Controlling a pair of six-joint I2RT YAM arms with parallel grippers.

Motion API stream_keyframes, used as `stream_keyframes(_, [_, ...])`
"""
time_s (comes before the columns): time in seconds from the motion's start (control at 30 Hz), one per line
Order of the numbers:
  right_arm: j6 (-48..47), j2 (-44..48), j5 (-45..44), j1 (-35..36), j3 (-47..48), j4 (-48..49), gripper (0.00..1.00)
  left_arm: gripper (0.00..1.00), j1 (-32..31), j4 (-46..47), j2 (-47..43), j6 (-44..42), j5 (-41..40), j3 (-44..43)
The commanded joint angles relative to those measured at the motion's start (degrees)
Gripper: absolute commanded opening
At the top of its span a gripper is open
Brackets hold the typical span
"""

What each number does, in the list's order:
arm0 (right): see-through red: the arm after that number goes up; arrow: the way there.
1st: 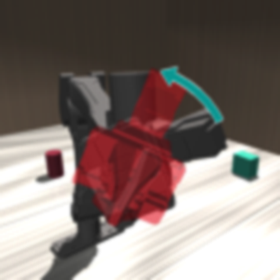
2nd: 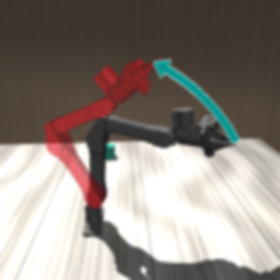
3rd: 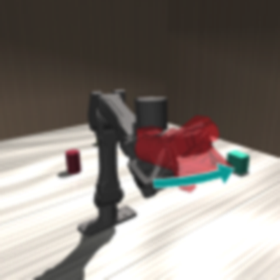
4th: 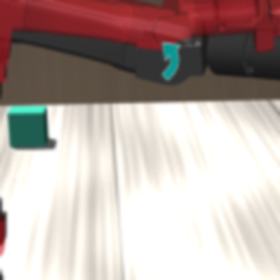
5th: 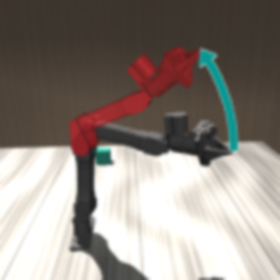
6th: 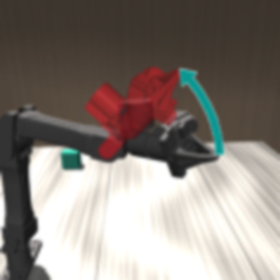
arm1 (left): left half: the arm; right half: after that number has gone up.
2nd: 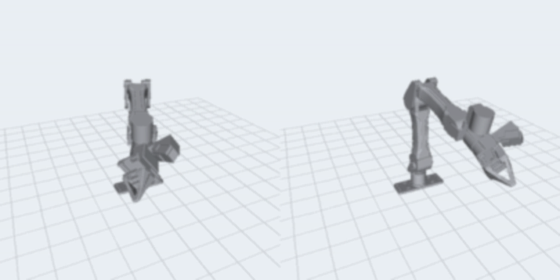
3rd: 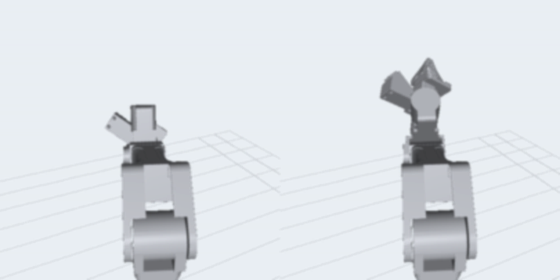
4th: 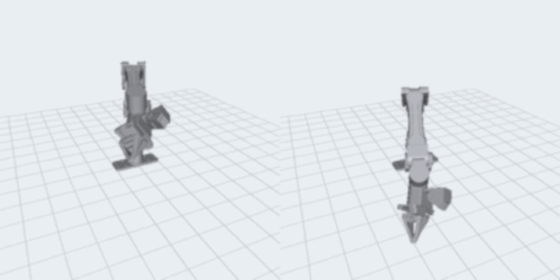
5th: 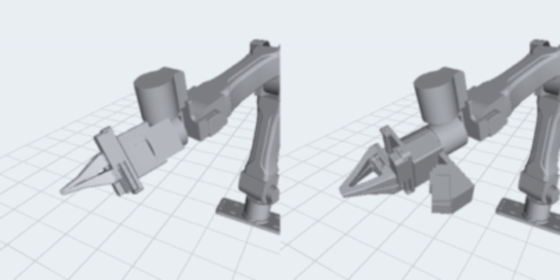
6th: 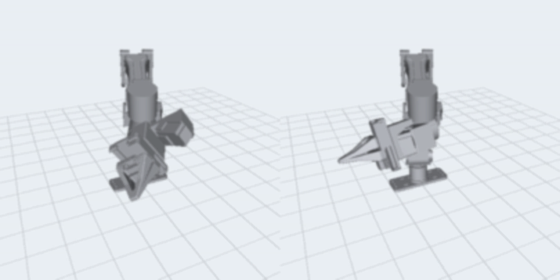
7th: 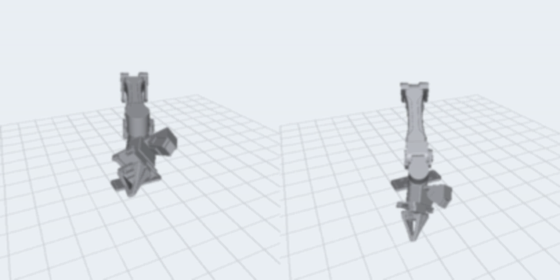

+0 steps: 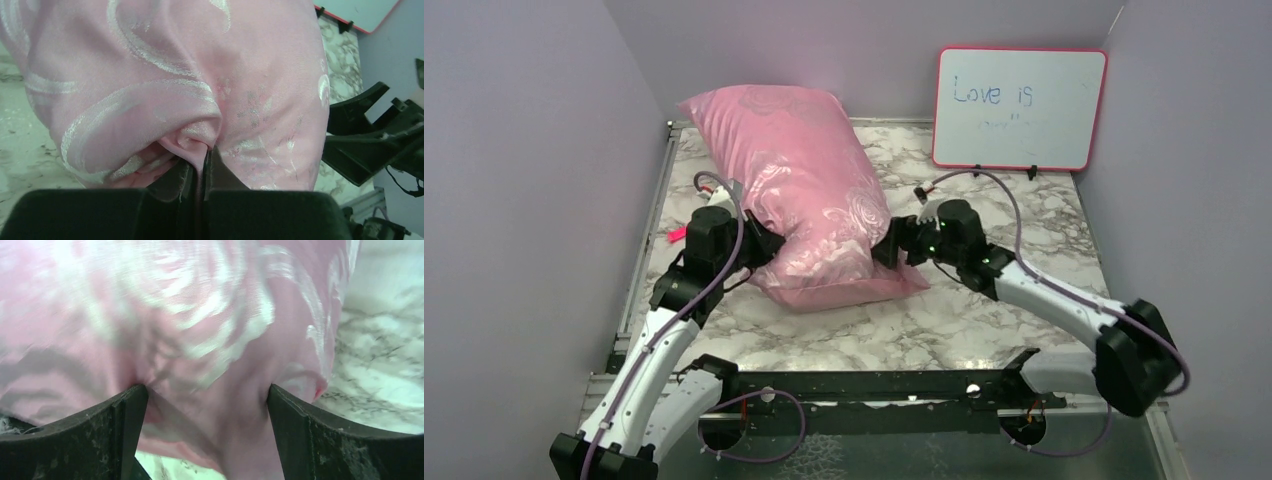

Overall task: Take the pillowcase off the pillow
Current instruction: Turn over the pillow at the center of the board.

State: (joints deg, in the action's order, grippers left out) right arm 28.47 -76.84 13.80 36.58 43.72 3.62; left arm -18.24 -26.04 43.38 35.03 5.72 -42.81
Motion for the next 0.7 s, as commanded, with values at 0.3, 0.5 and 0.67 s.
stream_keyframes(0.3, [-40.57,20.39,-6.90,21.92,-4.73,13.15,0.97,0.00,-1.20,4.53,6.99,-1.05,18.14,-15.56])
stream_keyframes(0.5, [-62.13,6.88,-31.90,38.86,-3.77,33.19,1.00,0.00,-3.97,4.20,8.35,-0.50,17.75,-16.84])
stream_keyframes(0.67, [-69.55,-4.25,-46.24,41.25,1.58,41.58,1.00,0.00,-4.70,-0.25,6.93,-2.67,16.69,-18.63])
